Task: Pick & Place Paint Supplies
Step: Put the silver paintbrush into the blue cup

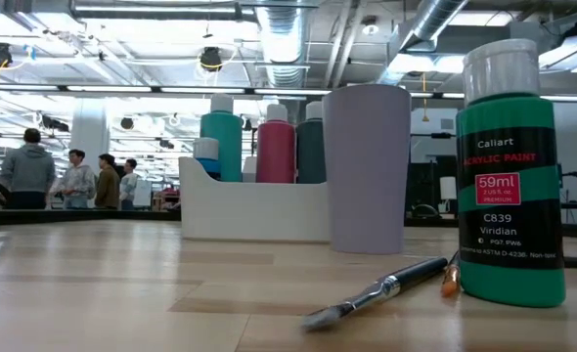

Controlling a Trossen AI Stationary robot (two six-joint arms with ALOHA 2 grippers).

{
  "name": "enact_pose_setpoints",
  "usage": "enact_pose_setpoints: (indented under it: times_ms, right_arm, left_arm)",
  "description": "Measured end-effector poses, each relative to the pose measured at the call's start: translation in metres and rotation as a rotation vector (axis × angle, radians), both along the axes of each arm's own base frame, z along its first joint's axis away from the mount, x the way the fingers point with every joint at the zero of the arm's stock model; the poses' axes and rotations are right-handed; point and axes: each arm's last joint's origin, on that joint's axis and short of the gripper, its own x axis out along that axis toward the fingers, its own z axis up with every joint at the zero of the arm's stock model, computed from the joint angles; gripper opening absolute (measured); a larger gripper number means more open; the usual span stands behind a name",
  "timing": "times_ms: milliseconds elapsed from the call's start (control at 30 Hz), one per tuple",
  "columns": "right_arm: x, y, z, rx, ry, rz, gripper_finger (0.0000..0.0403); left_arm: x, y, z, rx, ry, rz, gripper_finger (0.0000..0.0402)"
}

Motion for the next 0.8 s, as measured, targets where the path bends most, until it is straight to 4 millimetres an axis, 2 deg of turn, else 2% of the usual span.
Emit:
enact_pose_setpoints:
  times_ms: [200, 400, 467, 533, 667, 733, 800]
  right_arm:
    - [0.004, -0.004, 0.018, 0.005, -0.189, -0.002, 0.0007]
    - [0.001, 0.0, 0.019, -0.011, -0.221, 0.012, 0.0007]
    - [-0.001, 0.0, 0.017, -0.006, -0.229, 0.014, 0.0007]
    - [-0.002, -0.001, 0.015, 0.002, -0.234, 0.013, 0.0007]
    - [-0.005, 0.002, 0.015, -0.001, -0.23, 0.023, 0.0007]
    - [-0.007, 0.005, 0.016, -0.002, -0.232, 0.032, 0.0007]
    - [-0.01, 0.008, 0.016, -0.007, -0.234, 0.041, 0.0007]
  left_arm:
    - [0.023, 0.015, -0.005, -0.035, -0.016, 0.098, 0.0214]
    - [0.036, 0.029, -0.015, -0.033, -0.016, 0.166, 0.0214]
    - [0.045, 0.038, -0.022, -0.081, -0.029, 0.198, 0.0214]
    - [0.057, 0.045, -0.037, -0.128, -0.004, 0.204, 0.0214]
    - [0.081, 0.039, -0.06, -0.207, 0.061, 0.125, 0.0214]
    - [0.092, 0.029, -0.063, -0.204, 0.075, 0.017, 0.0214]
    - [0.101, 0.018, -0.057, -0.203, 0.037, -0.159, 0.0214]
